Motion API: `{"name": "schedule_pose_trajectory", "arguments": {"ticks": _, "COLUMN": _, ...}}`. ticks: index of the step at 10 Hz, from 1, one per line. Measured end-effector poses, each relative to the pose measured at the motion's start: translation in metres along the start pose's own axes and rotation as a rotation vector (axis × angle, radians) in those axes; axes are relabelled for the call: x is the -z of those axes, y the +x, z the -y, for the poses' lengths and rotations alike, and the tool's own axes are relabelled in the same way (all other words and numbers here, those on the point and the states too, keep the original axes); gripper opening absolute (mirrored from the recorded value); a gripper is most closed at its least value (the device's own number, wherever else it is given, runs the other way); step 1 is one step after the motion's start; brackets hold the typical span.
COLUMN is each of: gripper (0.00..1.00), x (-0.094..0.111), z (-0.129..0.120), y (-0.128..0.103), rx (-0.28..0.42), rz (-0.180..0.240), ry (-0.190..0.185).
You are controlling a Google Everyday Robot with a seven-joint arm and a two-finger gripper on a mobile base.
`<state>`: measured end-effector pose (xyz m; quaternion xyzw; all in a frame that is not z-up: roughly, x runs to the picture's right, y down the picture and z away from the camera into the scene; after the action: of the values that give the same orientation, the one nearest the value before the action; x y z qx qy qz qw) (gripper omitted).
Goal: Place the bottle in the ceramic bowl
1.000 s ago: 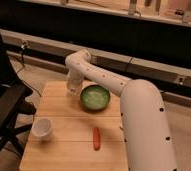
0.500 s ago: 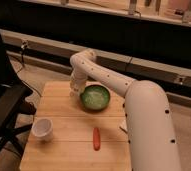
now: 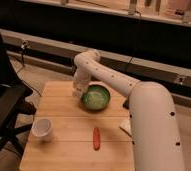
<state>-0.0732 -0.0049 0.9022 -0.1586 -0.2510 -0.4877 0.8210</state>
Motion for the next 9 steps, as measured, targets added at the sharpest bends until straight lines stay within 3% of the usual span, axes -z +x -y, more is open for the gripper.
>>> {"name": "schedule_pose_trajectory", "arguments": {"ticks": 9, "gripper": 0.00, "x": 0.006, "z": -0.025, "y": 0.008, "rx": -0.050, "rz": -0.005, "ry": 0.022}}
